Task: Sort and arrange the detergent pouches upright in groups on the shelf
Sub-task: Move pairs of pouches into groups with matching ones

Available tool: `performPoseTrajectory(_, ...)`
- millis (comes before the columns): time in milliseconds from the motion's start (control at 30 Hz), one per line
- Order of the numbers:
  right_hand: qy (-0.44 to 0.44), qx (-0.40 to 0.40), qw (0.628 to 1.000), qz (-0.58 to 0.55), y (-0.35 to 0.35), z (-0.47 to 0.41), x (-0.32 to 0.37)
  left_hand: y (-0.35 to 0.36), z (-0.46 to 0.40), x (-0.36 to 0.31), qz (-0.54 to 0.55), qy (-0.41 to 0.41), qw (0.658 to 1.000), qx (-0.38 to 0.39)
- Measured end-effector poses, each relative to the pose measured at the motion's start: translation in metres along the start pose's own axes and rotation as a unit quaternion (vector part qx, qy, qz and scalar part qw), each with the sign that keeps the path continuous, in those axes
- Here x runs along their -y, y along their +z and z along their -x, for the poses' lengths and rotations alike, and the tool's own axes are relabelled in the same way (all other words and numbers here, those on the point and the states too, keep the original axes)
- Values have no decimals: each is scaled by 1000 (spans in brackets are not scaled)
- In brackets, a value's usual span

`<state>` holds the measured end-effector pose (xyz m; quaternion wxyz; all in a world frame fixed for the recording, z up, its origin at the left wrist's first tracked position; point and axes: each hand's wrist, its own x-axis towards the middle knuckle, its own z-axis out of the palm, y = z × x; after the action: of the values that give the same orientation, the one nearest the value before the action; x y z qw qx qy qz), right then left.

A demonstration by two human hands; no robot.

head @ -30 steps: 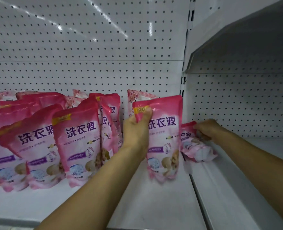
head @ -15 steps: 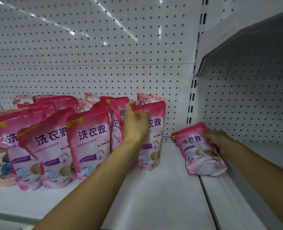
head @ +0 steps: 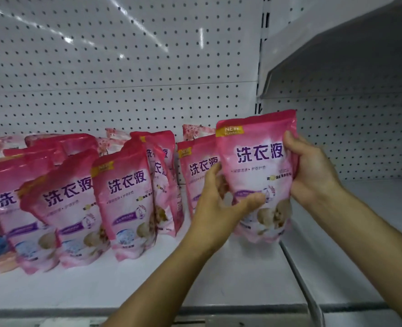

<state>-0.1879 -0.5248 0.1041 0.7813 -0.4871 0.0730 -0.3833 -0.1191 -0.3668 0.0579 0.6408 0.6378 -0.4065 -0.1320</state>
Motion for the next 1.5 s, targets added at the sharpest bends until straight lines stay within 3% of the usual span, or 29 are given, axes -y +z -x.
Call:
performPoseTrajectory(67,17,30,999,-31,15,11,-10,-1,7,8,63,-43,997,14)
performPoseTrajectory(167,31,48,998,-21,32,22,-29,-12,23,18,97,-39,994,-29)
performPoseTrajectory(300,53,100,993,31,50,27,-50,-38,44,29,89,-29,989,-112)
performPoseTrajectory(367,24,109,988,111,54,28,-60,-55,55,33,78,-38,985,-152)
performPoseTrajectory(467,-46,23,971,235,44,13,-78,-81,71,37,77,-39,978,-190)
performPoseTrajectory(533,-14,-34,957,289,28,-5,-94,-96,80,37,83,-35,973,-214)
performPoseTrajectory(600,62,-35,938,338,18,-19,-111,-108,86,39,94,-41,967,-233)
performPoseTrajectory(700,115,-13,937,330,23,-29,-121,-120,89,44,95,-52,964,-242)
performPoseTrajectory(900,108,21,933,341,22,-24,-122,-122,86,37,110,-66,973,-193)
performPoseTrajectory(1100,89,55,966,235,10,9,-131,-124,80,37,140,-89,968,-187)
performPoseTrajectory(1267,68,114,933,336,11,15,-136,-126,84,42,167,-104,962,-191)
performPoseTrajectory(1367,61,80,933,346,21,22,-139,-128,91,38,188,-116,959,-176)
performPoseTrajectory(1500,50,2,962,269,29,39,-144,-134,103,33,197,-128,960,-153)
